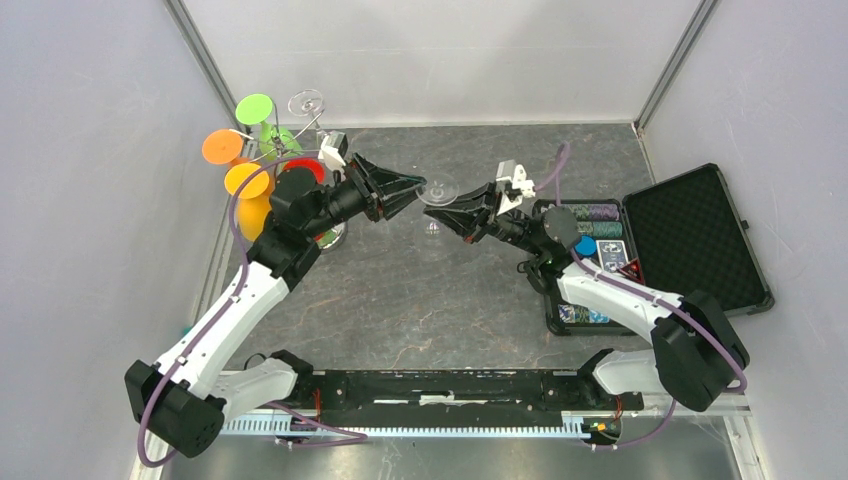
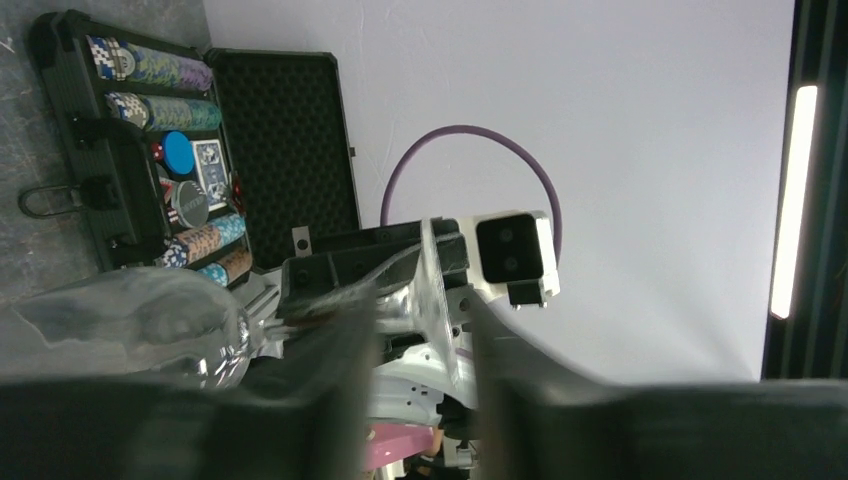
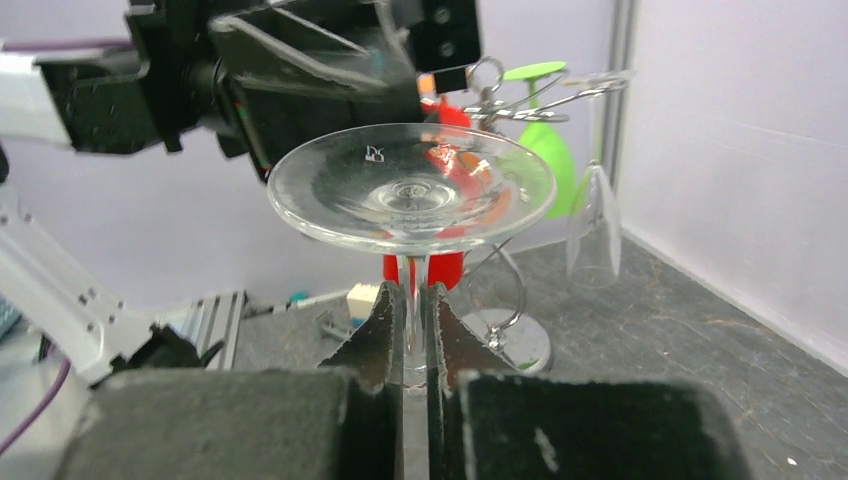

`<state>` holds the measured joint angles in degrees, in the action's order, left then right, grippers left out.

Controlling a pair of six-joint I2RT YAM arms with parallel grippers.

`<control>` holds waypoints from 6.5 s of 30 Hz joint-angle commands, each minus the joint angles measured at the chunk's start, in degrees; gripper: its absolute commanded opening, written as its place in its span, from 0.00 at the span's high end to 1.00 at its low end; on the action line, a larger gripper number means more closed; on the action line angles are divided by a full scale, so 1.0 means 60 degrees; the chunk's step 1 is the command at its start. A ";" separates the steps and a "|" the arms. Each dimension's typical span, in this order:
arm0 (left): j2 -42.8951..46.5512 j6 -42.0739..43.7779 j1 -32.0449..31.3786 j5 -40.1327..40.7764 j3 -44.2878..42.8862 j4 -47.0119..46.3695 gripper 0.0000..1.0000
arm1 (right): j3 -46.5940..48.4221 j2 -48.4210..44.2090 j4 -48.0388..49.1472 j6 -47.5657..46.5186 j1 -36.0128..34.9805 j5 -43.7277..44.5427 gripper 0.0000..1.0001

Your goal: Take the wine glass off the wine glass rack

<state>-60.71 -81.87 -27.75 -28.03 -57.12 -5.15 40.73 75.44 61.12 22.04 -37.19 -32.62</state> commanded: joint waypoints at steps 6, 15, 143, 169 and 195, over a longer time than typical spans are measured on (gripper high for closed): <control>0.0573 0.1105 -0.0019 0.0582 0.0481 0.0070 0.09 | -0.1474 -0.0886 0.3295 0.2381 0.0003 0.3864 1.00; 0.1213 0.3022 -0.0033 0.1126 0.0886 0.0469 0.01 | -0.2418 -0.1813 0.1293 0.6372 0.0002 0.8405 1.00; -0.1147 0.4810 -0.1369 0.3161 -0.1022 0.1269 0.98 | -0.4323 -0.2707 0.0481 0.9254 -0.0120 0.5877 0.10; -0.9541 0.9141 -0.2676 0.5336 -1.1611 0.9604 0.98 | -0.2410 -0.8353 -1.0587 0.0360 -0.0073 1.1420 0.13; -1.2187 0.9629 -0.2831 0.4716 -1.4291 0.9656 0.73 | -0.2343 -0.9242 -1.1813 -0.0513 -0.0074 1.2551 0.12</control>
<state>-132.64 -26.65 -44.38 0.80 -138.74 54.15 24.43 20.29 -10.46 20.49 -37.71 40.86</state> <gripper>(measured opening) 0.224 0.880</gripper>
